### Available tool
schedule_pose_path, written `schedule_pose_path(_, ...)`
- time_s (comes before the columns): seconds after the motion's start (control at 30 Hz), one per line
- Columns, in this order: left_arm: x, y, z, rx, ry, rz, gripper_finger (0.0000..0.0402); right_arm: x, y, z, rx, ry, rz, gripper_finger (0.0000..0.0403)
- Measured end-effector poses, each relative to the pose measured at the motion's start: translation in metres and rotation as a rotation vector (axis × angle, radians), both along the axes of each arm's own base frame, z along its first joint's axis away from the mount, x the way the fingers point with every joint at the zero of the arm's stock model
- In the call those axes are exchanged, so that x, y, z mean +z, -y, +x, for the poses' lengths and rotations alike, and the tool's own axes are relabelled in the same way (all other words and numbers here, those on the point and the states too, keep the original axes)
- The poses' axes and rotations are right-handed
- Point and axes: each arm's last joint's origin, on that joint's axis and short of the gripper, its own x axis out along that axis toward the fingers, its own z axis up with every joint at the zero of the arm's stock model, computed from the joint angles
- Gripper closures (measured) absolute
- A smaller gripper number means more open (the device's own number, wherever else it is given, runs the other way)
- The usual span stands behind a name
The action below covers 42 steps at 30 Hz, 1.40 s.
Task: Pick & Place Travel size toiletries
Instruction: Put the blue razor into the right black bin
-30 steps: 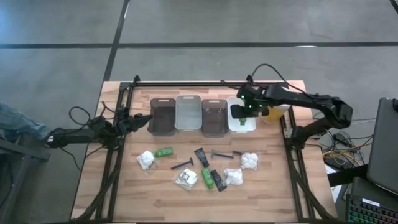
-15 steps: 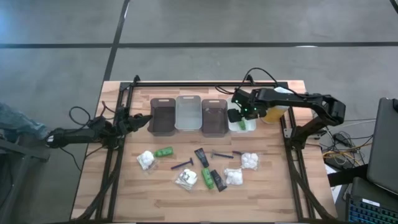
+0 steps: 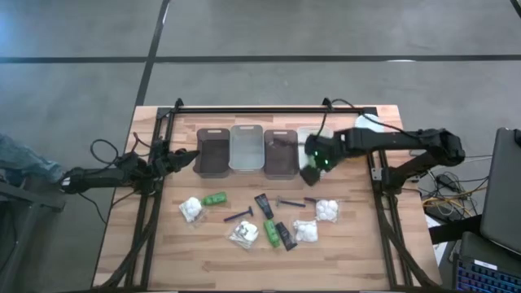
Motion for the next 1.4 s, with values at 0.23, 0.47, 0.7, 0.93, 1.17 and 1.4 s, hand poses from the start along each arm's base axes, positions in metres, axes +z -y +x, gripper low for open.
schedule_pose_path(0.23, 0.000, 0.000, 0.000, 0.001, -0.001, 0.004, 0.0199, -0.022, -0.039, 0.002, 0.141, -0.071, 0.090, 0.0126)
schedule_pose_path(0.47, -0.001, 0.000, 0.000, 0.002, -0.011, 0.005, 0.0199, -0.064, -0.064, 0.013, 0.296, -0.183, 0.001, 0.0156)
schedule_pose_path(0.7, -0.001, 0.000, 0.000, 0.001, -0.010, 0.002, 0.0199, -0.087, -0.072, 0.023, 0.364, -0.241, -0.103, 0.0183)
schedule_pose_path(0.93, -0.001, 0.000, 0.000, 0.000, -0.008, 0.001, 0.0200, -0.110, -0.074, 0.034, 0.461, -0.268, -0.147, 0.0193)
schedule_pose_path(1.17, -0.001, 0.000, 0.000, 0.000, -0.008, 0.000, 0.0200, -0.138, -0.074, 0.037, 0.486, -0.349, -0.161, 0.0182)
schedule_pose_path(1.4, -0.001, 0.000, 0.000, 0.000, -0.008, -0.001, 0.0200, -0.140, -0.074, 0.037, 0.504, -0.349, -0.172, 0.0180)
